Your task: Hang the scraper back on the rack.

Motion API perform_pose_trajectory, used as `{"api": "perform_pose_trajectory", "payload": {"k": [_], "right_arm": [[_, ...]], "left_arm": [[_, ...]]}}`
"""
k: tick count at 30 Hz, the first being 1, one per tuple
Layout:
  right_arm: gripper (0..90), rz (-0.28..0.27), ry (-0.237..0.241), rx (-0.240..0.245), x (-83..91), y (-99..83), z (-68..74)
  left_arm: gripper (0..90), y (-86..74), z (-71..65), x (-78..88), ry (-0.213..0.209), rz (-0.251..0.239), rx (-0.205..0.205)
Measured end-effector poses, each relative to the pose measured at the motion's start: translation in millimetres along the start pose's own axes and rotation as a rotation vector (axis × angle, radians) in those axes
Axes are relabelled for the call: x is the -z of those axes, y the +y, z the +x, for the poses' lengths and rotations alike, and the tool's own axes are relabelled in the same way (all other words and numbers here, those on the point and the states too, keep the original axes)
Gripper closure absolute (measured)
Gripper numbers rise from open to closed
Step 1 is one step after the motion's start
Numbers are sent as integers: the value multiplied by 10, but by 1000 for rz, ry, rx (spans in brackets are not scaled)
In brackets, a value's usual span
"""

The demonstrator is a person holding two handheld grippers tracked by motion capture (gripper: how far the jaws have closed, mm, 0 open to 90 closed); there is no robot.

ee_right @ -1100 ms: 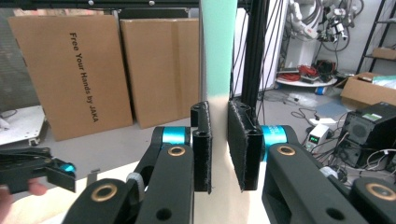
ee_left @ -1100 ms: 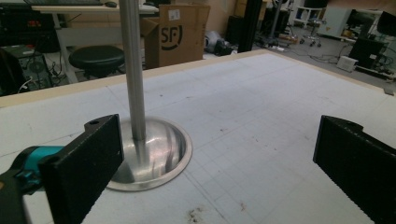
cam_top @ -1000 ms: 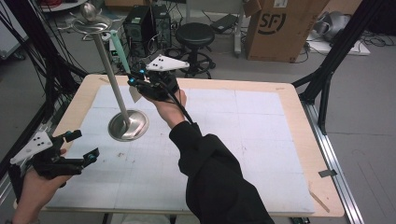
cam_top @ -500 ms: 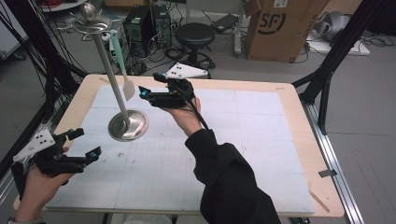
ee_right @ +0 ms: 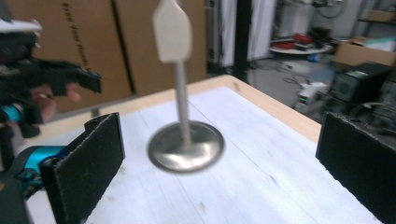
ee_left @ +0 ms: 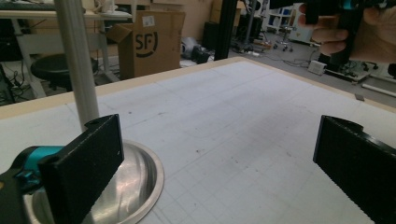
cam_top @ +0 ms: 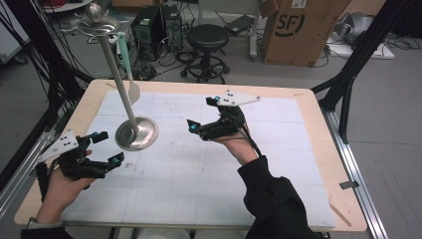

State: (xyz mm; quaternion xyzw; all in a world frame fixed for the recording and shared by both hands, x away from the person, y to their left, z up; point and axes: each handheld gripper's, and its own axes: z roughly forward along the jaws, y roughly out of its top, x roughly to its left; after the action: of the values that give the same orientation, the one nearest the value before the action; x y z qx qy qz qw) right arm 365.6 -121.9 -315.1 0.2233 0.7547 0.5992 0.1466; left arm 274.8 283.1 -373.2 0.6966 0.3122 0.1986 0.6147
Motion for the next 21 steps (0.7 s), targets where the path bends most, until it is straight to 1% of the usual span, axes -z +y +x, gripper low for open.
{"api": "perform_pose_trajectory", "payload": {"k": [3,5,9,16,18,20,21], "right_arm": [[3,5,-11,-22,140,-143,-52],[3,15,-22,-28,231,-231,-79],[4,13,-37,-49,412,-400,-125],[4,27,-50,-49,731,-678,-192],[4,26,-61,-59,829,-750,-216],[4,39,-71,-65,922,-810,-245],[4,37,-80,-62,971,-841,-260]], "left_arm": [[23,2,-3,-47,-8,-4,0],[23,5,0,-63,-9,-10,3],[23,9,14,-84,-6,-18,7],[23,-2,28,-120,-3,-7,11],[23,-6,31,-129,-2,-3,7],[23,-12,32,-135,0,2,7],[23,-15,32,-138,0,3,8]]}}
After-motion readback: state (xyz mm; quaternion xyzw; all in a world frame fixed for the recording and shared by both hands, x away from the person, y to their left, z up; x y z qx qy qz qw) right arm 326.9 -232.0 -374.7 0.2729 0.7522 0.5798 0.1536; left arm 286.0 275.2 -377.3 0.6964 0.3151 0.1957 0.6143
